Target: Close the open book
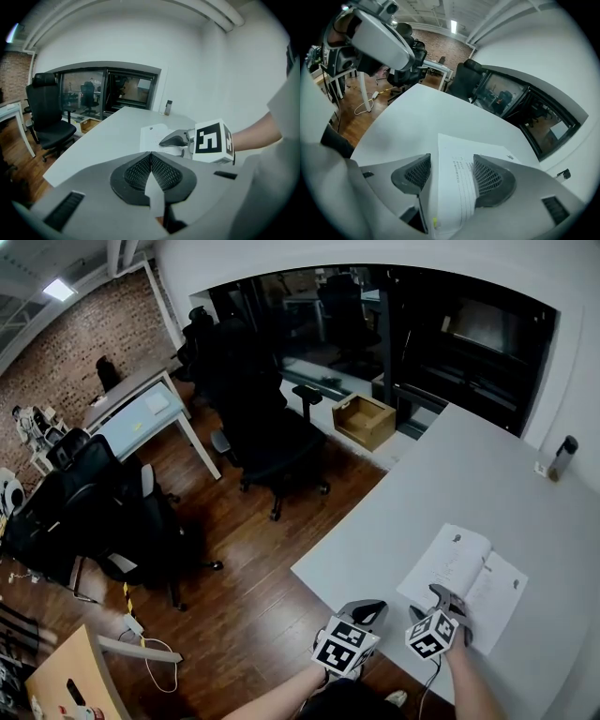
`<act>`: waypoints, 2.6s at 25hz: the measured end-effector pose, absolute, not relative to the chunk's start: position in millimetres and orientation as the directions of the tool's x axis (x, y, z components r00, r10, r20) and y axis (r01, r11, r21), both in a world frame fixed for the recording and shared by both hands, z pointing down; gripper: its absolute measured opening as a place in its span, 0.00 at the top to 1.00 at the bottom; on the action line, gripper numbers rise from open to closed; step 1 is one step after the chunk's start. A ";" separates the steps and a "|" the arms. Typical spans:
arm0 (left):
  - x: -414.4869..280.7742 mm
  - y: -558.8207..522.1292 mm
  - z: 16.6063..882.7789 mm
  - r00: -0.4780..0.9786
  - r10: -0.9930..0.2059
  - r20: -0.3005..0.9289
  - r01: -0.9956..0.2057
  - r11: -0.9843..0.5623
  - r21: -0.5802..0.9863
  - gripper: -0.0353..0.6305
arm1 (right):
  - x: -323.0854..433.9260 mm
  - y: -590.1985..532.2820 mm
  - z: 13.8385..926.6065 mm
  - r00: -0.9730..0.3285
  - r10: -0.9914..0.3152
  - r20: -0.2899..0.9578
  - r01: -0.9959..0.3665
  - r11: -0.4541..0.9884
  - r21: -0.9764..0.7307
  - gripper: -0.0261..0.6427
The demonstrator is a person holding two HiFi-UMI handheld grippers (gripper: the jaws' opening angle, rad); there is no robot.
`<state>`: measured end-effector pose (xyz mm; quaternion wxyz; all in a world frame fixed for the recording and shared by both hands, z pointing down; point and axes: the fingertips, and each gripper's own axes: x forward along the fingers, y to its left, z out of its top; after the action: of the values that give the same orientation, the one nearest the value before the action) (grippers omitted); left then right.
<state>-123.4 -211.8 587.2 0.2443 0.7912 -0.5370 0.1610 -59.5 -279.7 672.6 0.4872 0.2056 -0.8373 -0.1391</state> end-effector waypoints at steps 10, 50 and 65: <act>-110.1 -217.8 585.9 0.406 -0.760 0.508 -0.914 -0.340 0.222 0.94 | -54.2 -277.8 659.1 -0.446 -0.493 0.747 -0.233 0.870 0.435 0.69; 7.9 -231.3 584.2 0.610 -0.607 0.509 -0.771 -0.602 0.206 0.94 | 81.6 -243.2 599.2 -0.474 -0.685 0.554 -0.789 0.609 0.078 0.88; 51.9 -234.2 585.2 0.671 -0.538 0.509 -0.702 -0.681 0.206 0.94 | 124.7 -234.3 630.7 -0.489 -0.630 0.604 -0.842 0.521 -0.139 0.84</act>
<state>51.9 -234.2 585.2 0.1965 0.8928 -0.3474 0.2088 124.7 -234.3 630.7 0.2484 0.4402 -0.8359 0.2139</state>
